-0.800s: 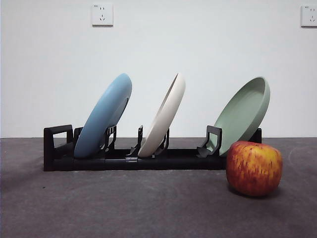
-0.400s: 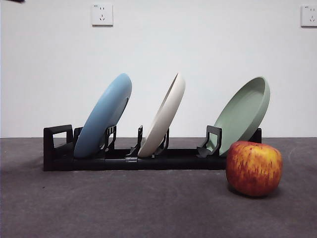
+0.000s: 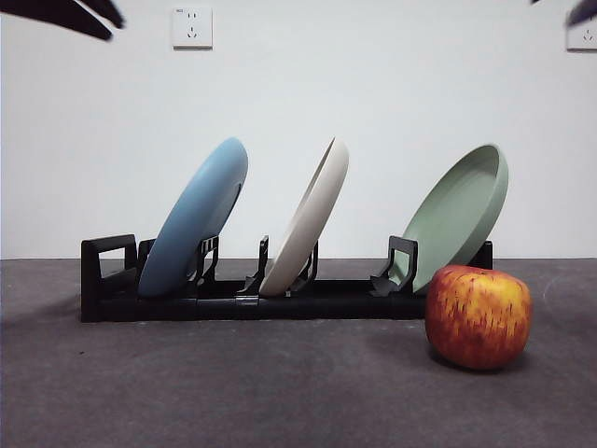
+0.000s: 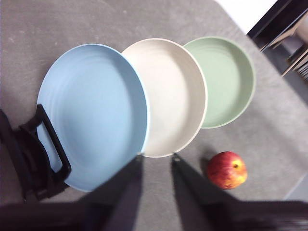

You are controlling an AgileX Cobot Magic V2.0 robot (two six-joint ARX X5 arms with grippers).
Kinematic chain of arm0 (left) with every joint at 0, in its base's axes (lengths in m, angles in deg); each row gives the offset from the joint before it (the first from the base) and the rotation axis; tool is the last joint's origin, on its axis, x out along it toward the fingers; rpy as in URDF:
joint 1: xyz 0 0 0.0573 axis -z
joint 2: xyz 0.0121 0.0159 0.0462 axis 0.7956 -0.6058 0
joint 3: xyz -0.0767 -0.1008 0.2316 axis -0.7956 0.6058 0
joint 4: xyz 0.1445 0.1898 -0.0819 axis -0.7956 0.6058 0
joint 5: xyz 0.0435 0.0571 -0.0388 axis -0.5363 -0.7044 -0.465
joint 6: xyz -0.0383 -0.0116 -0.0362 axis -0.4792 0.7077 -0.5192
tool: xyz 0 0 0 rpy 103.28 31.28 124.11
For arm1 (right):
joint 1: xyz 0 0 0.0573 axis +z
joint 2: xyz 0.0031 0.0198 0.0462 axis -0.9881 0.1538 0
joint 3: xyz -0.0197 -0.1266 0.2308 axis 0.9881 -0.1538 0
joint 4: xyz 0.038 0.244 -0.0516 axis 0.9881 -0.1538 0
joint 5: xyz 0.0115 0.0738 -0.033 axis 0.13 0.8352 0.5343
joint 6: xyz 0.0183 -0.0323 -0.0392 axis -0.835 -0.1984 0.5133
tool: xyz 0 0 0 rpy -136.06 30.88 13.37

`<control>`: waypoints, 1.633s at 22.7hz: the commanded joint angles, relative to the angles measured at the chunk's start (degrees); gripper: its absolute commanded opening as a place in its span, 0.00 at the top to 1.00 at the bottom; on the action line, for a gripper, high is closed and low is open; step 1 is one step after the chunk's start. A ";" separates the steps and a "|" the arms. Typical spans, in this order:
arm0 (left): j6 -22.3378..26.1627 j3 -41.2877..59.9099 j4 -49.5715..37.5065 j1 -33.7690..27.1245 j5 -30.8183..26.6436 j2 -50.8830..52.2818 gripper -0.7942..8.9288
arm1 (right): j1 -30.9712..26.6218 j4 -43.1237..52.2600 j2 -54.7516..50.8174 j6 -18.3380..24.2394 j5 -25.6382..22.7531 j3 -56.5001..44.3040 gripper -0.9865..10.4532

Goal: Take the blue plate from the plate rack,put the plate on the table,take the apple from the table,put the apple in the plate

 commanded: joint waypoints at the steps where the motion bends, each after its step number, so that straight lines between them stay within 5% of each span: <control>1: 1.18 -1.90 0.35 2.69 -3.23 -2.99 0.68 | 0.07 0.13 1.31 0.68 0.79 0.26 0.67; 4: 1.07 -5.62 0.44 5.79 -7.13 -8.39 0.56 | 0.07 0.11 2.64 0.68 0.79 0.28 0.67; 13: 0.26 -16.46 0.76 9.27 -11.82 -26.03 0.56 | 0.07 0.13 2.75 0.68 0.66 0.26 0.67; 20: 0.09 -16.66 -3.19 10.78 -11.23 -29.94 0.57 | 0.04 0.11 2.75 0.68 0.37 0.26 0.67; 21: 0.11 -16.66 -3.54 11.06 -11.28 -29.94 0.58 | 0.04 0.13 2.75 0.68 0.37 0.28 0.67; 24: 0.37 -16.66 -3.52 11.74 -11.23 -30.01 0.86 | 0.04 0.13 2.75 0.68 0.35 0.26 0.67; 37: 0.33 -16.66 -3.04 11.85 -11.19 -30.03 0.93 | 0.04 0.07 2.75 0.68 0.37 0.28 0.67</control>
